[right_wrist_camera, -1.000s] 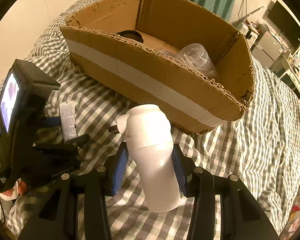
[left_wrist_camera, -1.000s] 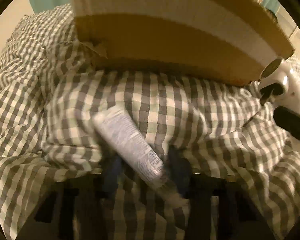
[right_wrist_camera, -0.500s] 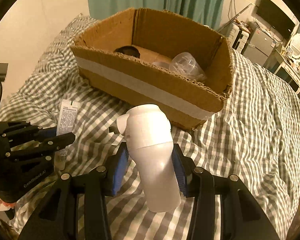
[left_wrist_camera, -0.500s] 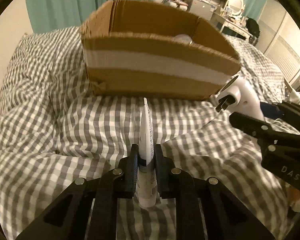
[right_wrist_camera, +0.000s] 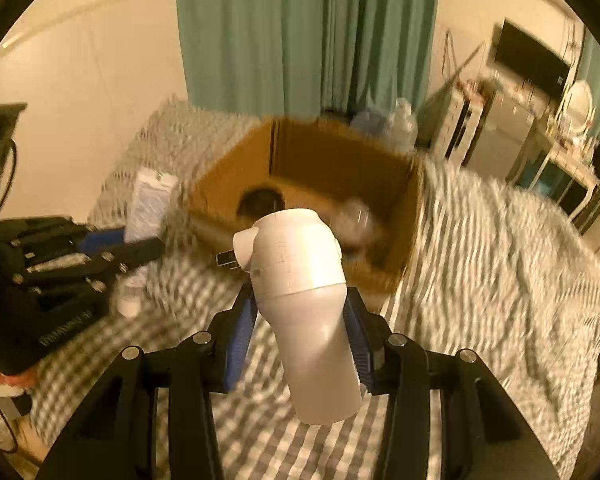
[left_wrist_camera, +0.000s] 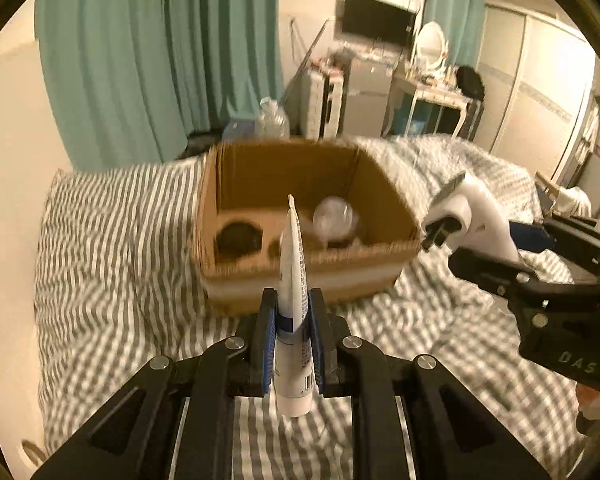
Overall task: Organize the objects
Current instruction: 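Carry tube and spray bottle over the box and open both tools to drop them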
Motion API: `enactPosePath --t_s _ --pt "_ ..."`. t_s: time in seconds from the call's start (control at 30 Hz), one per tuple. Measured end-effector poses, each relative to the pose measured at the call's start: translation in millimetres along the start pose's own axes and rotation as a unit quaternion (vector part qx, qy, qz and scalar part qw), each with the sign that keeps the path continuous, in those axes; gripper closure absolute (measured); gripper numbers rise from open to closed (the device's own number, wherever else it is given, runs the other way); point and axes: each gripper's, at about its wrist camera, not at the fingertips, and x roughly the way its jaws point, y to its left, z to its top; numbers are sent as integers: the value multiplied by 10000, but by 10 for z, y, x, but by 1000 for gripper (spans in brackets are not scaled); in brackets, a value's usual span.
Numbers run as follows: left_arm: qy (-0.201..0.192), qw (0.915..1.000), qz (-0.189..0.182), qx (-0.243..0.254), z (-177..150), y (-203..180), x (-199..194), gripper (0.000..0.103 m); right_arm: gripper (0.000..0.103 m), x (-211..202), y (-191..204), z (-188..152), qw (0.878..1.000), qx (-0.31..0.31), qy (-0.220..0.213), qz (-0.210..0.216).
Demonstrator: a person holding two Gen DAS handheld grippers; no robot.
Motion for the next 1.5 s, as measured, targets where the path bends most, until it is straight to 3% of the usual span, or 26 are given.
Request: enactPosePath --t_s 0.3,0.57,0.7,0.87,1.0,1.3,1.5 --pt "-729 9971 -206 -9 822 159 -53 88 60 -401 -42 929 9947 -206 -995 -167" --pt "-903 9956 -216 -90 1317 314 518 88 60 97 -277 1436 9925 62 -1224 -35" --pt "-780 9965 -234 -199 1382 406 971 88 60 705 -449 1492 9951 218 -961 60" --pt "-303 9991 -17 -291 1343 528 1683 88 60 1417 -600 1473 9980 361 -506 90" --pt "-44 9997 -117 -227 1271 583 2045 88 60 1889 -643 1472 9990 311 -259 174" --pt "114 9999 -43 -41 1156 561 2275 88 60 2580 -686 1325 9989 304 301 200" --pt "566 9983 67 -103 1065 579 2506 88 60 2837 -742 1239 9962 432 673 335"
